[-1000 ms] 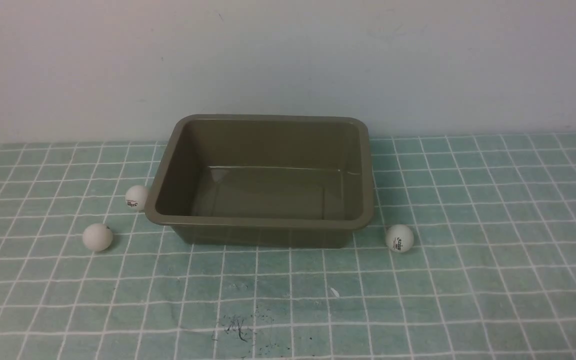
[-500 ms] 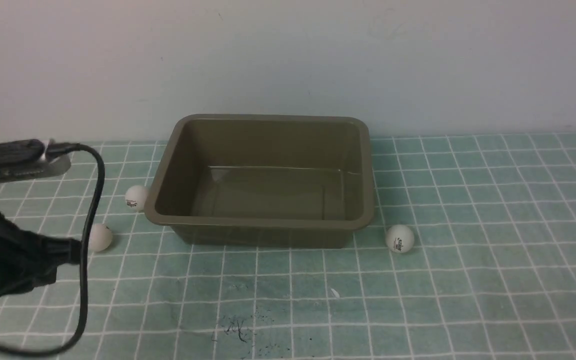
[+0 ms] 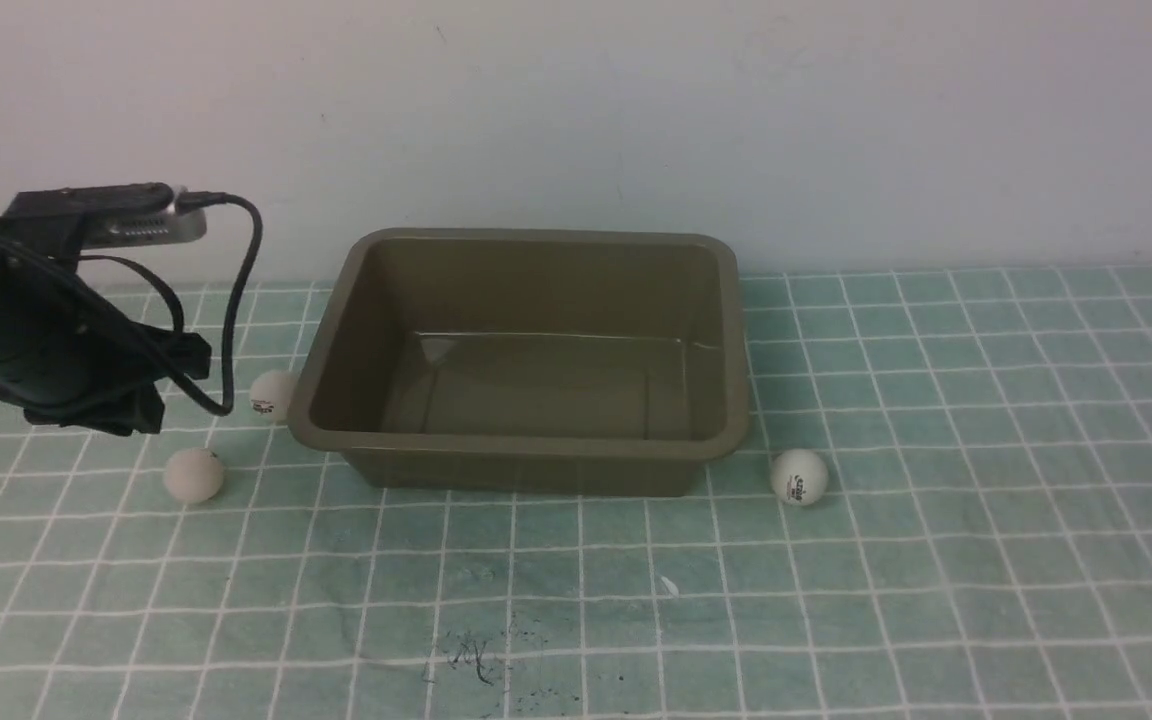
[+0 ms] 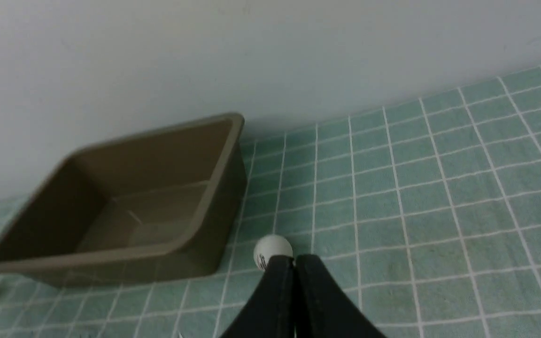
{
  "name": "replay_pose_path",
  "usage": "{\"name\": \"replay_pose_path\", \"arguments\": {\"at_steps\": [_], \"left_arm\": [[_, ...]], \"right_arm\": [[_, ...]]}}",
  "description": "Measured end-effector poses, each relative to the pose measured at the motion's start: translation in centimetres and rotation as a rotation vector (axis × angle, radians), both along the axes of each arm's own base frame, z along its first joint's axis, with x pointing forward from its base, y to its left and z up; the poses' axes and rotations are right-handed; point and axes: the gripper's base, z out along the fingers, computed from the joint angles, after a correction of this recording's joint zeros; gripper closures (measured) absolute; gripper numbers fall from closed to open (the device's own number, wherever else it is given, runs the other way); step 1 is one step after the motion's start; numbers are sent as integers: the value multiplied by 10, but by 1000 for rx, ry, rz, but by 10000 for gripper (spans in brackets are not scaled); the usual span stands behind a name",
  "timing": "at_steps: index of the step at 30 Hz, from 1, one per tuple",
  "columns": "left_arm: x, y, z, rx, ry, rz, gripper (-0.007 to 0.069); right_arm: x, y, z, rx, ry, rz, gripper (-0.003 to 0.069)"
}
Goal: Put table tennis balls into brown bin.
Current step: 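Reach for and grasp a ping pong ball on the table beside the basket, then drop the ball into the bin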
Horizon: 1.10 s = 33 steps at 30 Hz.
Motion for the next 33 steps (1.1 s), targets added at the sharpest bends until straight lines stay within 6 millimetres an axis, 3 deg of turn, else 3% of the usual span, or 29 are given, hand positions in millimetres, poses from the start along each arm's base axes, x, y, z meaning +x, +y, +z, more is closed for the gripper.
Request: {"name": "replay_pose_path", "arguments": {"at_steps": [3,6,9,11,12,15,16,17,20,24,26,28,30,32,33], "left_arm": [[19,2,-24,7,2,-1,319],[31,3,-46,11,10,0,192],[39,4,-68,13,21,6,114],[41,5,-81,12,38,11,101],[43,5,-89,9,52,19,110],[43,5,-95,9,68,22,203],[44,5,-94,9,68,23,271],[45,5,-92,10,74,19,292],[48,5,-81,11,83,11,281],[55,-1,-33,-15,18,4,281],[58,-17,-1,-53,-57,-37,281],[59,-39,18,-89,-109,-111,281],[59,-65,25,-104,-141,-212,281],[58,-92,18,-115,-133,-318,281],[58,-95,17,-117,-133,-324,281]], "right_arm": [[23,1,9,-58,80,36,666],[44,2,16,-89,142,62,649],[67,4,20,-103,221,90,606],[81,5,21,-106,270,104,568],[97,5,18,-111,323,118,515],[120,6,13,-144,370,146,429],[128,7,9,-161,387,163,384],[136,9,5,-175,407,180,354],[154,15,-7,-212,444,226,268],[182,36,-31,-262,489,308,183],[199,49,-44,-281,510,342,157],[217,62,-58,-292,535,368,143],[234,74,-69,-301,548,393,139],[251,87,-84,-310,576,419,137],[252,88,-86,-310,579,421,137]]}}
